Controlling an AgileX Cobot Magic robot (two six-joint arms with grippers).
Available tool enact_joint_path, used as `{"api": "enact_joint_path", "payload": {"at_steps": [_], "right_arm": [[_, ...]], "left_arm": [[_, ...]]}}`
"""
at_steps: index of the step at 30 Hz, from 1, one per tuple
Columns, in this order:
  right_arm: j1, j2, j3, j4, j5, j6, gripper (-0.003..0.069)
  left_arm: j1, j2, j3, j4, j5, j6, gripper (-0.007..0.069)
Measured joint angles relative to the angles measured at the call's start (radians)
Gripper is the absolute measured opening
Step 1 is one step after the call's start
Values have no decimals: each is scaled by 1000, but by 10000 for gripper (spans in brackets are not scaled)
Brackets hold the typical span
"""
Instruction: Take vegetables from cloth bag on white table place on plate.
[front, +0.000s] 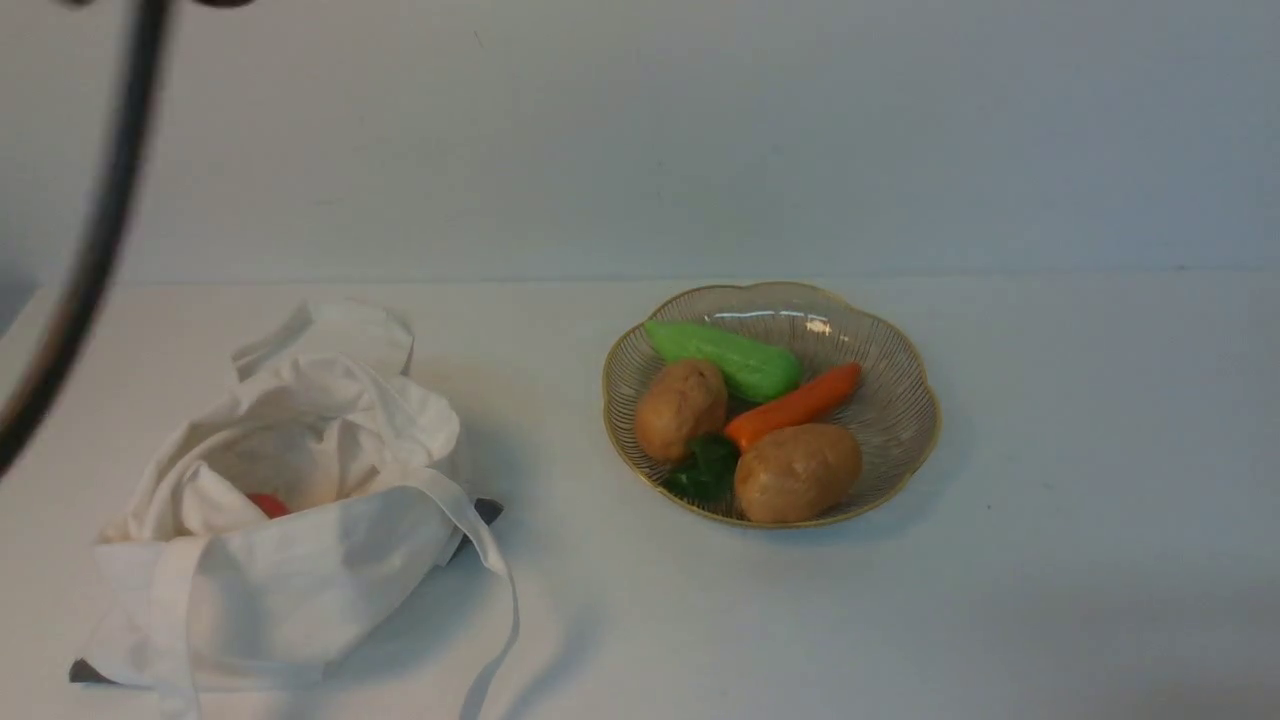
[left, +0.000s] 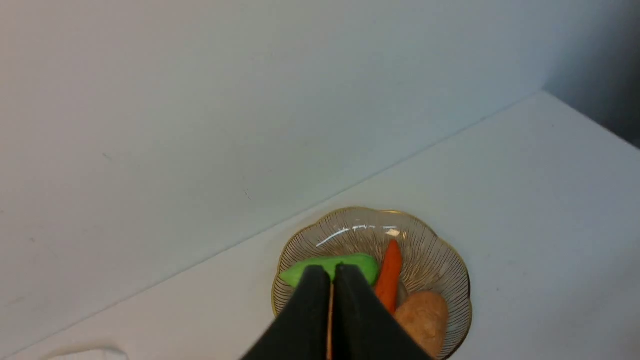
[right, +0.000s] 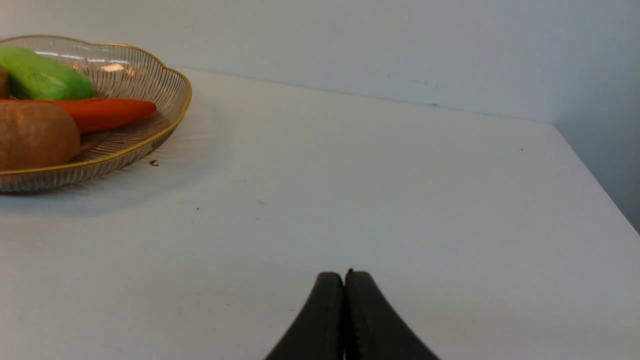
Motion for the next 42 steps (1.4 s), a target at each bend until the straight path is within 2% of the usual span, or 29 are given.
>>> {"api": "enact_joint_path", "payload": {"at_steps": [2, 3, 7, 8, 11, 20, 31, 34, 37, 42], "right_arm": [[0, 0, 0, 0, 0, 0, -15], [0, 0, 0, 0, 0, 0, -15], [0, 0, 0, 0, 0, 0, -15], [0, 0, 0, 0, 0, 0, -15], [0, 0, 0, 0, 0, 0, -15], [0, 0, 0, 0, 0, 0, -15], [0, 0, 0, 0, 0, 0, -15], [0, 0, 0, 0, 0, 0, -15], [0, 0, 0, 0, 0, 0, -15], [0, 0, 0, 0, 0, 0, -15]], "left_arm": [[0, -108, 125, 6, -56, -21, -5], [0, -119, 125, 6, -61, -22, -5], [0, -340, 430, 3, -193, -36, -5], [0, -340, 430, 3, -193, -36, -5], [0, -500, 603, -50, -215, -44, -5], [0, -688, 782, -64, -217, 1, -5], [5, -774, 916, 84, -282, -5, -5], [49, -865, 1006, 96, -347, -2, -5], [136, -984, 1130, 96, -397, 7, -5], [270, -1073, 1297, 99, -411, 10, -5]]}}
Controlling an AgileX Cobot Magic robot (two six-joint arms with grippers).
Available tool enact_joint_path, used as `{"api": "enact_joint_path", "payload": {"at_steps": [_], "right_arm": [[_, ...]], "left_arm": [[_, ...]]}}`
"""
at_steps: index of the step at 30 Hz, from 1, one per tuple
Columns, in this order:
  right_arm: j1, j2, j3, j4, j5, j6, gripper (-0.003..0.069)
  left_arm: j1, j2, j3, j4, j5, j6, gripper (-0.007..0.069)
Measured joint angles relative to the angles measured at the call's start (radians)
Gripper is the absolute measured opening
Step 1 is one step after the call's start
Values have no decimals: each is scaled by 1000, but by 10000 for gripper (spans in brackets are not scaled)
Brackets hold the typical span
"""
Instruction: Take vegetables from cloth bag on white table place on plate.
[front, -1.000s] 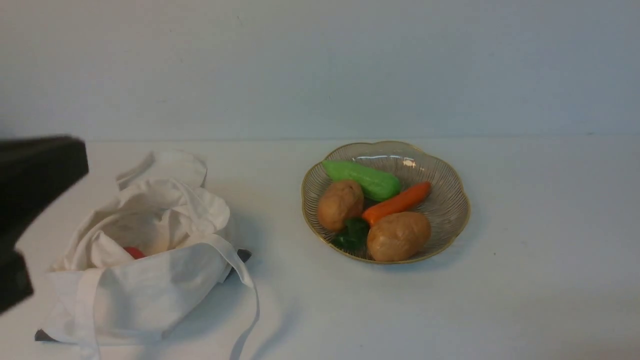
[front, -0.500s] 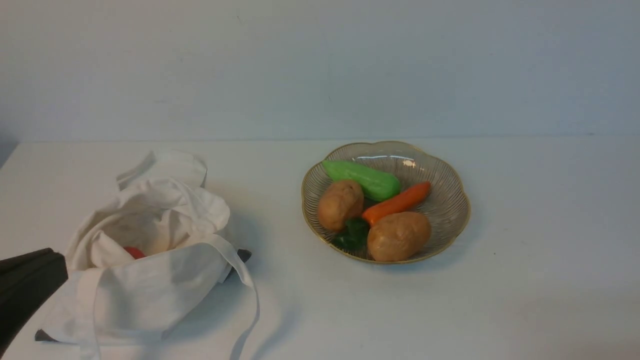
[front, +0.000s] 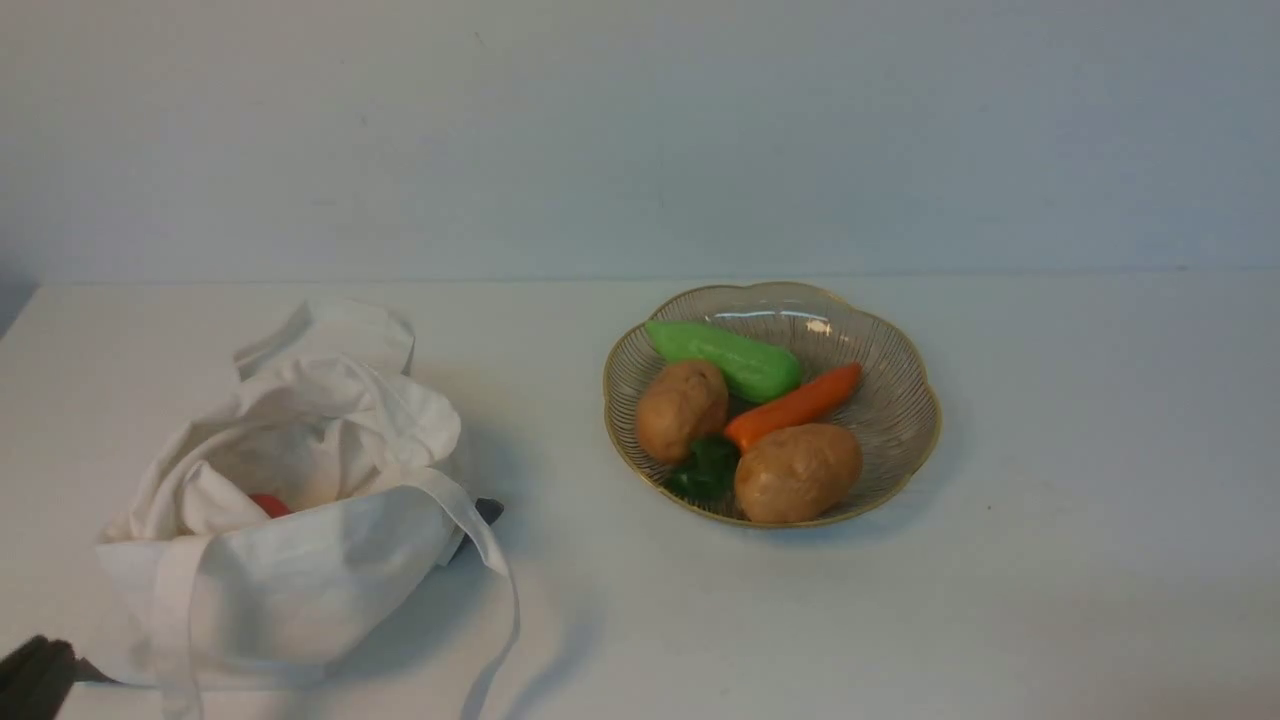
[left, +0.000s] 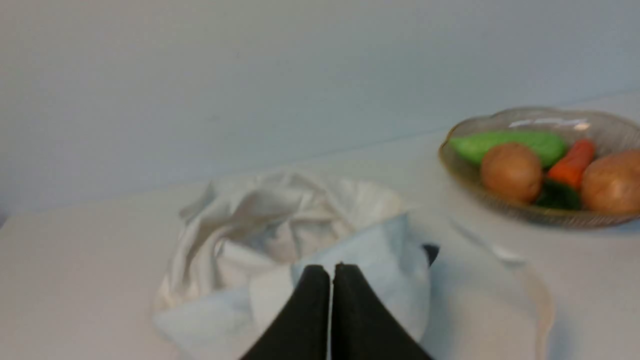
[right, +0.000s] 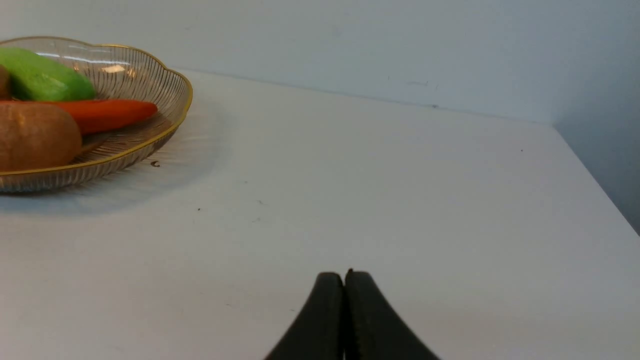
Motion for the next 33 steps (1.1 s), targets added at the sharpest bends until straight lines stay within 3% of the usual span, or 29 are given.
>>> {"api": "enact_joint_path", "payload": {"at_steps": [6, 33], "right_arm": [[0, 0, 0, 0, 1, 0, -15], [0, 0, 0, 0, 1, 0, -15]], "left_arm": [[83, -1, 121, 4, -1, 0, -5], [84, -1, 131, 4, 1, -4, -5]]}}
